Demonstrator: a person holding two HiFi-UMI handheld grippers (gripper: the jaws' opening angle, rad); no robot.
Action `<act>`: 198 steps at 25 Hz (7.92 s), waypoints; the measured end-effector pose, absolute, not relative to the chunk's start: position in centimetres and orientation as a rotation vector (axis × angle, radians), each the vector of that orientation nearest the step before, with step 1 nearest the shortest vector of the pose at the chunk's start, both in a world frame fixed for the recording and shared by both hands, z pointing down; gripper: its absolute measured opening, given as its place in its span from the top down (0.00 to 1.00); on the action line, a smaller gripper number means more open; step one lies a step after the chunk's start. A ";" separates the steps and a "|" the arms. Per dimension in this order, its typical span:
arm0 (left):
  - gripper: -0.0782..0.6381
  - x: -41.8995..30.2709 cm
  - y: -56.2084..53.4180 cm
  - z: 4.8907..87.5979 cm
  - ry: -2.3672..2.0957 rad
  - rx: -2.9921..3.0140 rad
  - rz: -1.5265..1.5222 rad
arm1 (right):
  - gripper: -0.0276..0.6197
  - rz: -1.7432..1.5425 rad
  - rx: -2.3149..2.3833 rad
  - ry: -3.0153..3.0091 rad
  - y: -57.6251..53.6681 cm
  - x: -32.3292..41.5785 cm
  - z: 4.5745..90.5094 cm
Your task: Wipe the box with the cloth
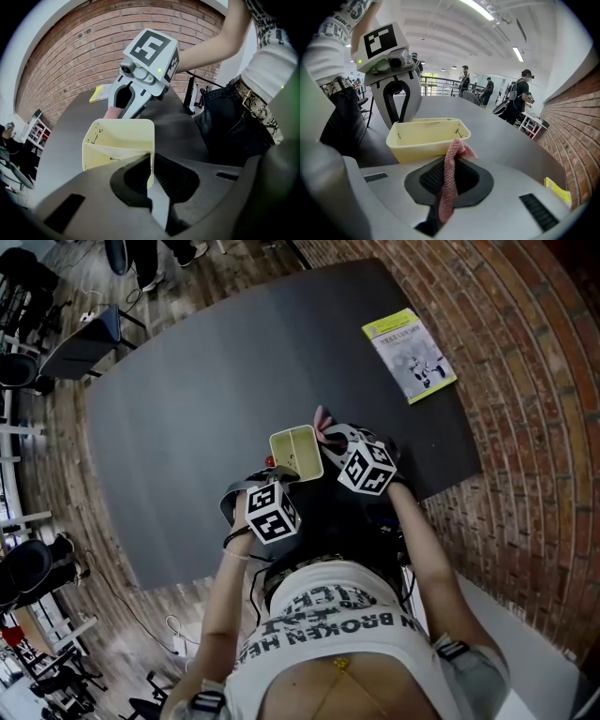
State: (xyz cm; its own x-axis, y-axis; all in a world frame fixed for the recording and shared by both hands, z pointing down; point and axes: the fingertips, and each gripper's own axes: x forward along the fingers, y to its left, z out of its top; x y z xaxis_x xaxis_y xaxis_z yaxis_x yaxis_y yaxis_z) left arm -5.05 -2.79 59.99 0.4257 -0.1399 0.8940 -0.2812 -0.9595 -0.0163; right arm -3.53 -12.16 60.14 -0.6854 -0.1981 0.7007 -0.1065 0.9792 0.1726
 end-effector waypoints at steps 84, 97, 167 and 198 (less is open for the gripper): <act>0.83 -8.1 -3.4 60.9 -0.152 2.598 2.227 | 0.93 0.055 0.536 -2.290 -7.2 3.5 59.0; 0.86 -4.9 -2.8 60.8 -0.313 2.565 1.794 | 0.93 -0.123 0.360 -2.300 -10.4 1.4 58.8; 0.86 -1.7 -3.9 61.5 -0.755 2.387 1.562 | 0.93 -0.106 0.309 -2.290 -4.2 -1.6 60.1; 0.88 -6.3 -4.1 46.1 -1.248 2.548 0.406 | 0.93 -0.014 0.470 -2.720 -4.9 -3.1 46.5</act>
State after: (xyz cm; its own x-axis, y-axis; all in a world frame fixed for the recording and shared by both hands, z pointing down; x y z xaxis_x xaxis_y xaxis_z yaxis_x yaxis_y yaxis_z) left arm -6.31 -4.11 46.08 0.5886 -0.7211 0.3655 -0.7981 -0.5903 0.1205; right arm -3.15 -4.85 46.50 -0.8725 -0.3252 0.3646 -0.3213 0.9441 0.0731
